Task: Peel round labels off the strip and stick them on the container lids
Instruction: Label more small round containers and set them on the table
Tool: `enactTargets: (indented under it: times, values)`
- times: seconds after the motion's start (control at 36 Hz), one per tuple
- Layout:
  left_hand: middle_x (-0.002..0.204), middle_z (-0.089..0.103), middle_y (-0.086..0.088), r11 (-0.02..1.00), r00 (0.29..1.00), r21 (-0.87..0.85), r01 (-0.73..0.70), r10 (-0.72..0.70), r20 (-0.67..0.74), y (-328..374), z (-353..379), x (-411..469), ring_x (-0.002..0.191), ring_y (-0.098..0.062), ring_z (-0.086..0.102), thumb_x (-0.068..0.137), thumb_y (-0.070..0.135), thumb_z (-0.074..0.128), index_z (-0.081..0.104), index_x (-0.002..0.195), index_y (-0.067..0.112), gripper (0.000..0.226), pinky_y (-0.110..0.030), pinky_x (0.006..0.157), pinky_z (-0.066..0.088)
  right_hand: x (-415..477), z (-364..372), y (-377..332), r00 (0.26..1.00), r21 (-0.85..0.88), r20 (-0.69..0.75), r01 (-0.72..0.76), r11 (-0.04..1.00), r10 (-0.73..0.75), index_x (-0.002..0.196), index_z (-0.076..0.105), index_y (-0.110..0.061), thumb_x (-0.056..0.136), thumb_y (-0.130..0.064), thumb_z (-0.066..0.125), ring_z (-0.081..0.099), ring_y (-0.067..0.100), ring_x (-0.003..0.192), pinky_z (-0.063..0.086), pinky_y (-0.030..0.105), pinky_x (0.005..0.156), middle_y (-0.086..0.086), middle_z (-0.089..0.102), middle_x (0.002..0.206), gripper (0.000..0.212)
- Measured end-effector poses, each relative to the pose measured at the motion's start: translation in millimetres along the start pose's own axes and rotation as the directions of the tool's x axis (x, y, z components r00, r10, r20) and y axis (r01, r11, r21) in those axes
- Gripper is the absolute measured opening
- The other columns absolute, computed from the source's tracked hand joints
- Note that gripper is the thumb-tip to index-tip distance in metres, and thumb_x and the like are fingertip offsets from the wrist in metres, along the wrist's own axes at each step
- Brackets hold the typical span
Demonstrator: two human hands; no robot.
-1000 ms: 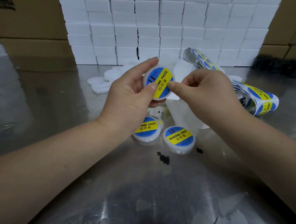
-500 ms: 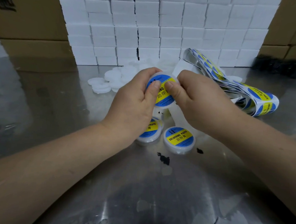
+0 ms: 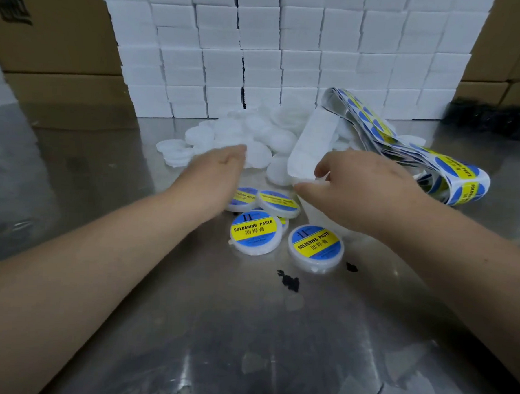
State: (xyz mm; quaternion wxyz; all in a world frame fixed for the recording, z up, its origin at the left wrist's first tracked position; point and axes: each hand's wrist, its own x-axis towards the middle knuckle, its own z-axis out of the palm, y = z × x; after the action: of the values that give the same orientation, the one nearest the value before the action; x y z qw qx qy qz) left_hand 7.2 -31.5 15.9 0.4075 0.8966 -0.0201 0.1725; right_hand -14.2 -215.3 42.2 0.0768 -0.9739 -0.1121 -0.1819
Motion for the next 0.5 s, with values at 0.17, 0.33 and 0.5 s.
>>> enactTargets:
  times: [0.17, 0.33, 0.5]
  values:
    - [0.145, 0.037, -0.003, 0.831, 0.985, 0.533, 0.163, -0.171, -0.034, -35.5, -21.6, 26.4, 0.131, -0.027, 0.032, 0.093, 0.018, 0.035, 0.049, 0.127, 0.024, 0.037, -0.034, 0.103, 0.025, -0.6, 0.3, -0.4, 0.998, -0.08, 0.034, 0.047, 0.996, -0.045, 0.103, 0.061, -0.019, 0.089, -0.029, 0.044, 0.048, 0.022, 0.086, 0.03, 0.028, 0.068, 0.001, 0.055, 0.092, 0.024]
    - [0.141, 0.044, -0.003, 0.759, 0.978, 0.624, 0.185, -0.205, -0.041, -50.0, -14.4, 31.0, 0.128, -0.028, 0.038, 0.092, 0.028, 0.037, 0.04, 0.135, 0.031, 0.043, -0.037, 0.105, 0.025, -0.6, -2.4, 1.1, 0.999, -0.07, 0.014, 0.03, 0.997, -0.029, 0.093, 0.059, -0.017, 0.089, -0.023, 0.039, 0.046, 0.023, 0.079, 0.028, 0.027, 0.065, 0.0, 0.048, 0.081, 0.021]
    - [0.153, 0.021, -0.003, 0.826, 0.992, 0.561, -0.055, -0.018, 0.124, -46.0, -8.9, 31.1, 0.139, -0.022, 0.02, 0.095, 0.026, 0.041, 0.025, 0.144, 0.028, 0.052, -0.037, 0.11, 0.019, -1.8, -2.9, -0.6, 0.999, -0.047, -0.021, 0.03, 0.998, -0.031, 0.094, 0.058, -0.017, 0.087, -0.021, 0.04, 0.043, 0.022, 0.079, 0.027, 0.027, 0.064, 0.0, 0.047, 0.08, 0.02]
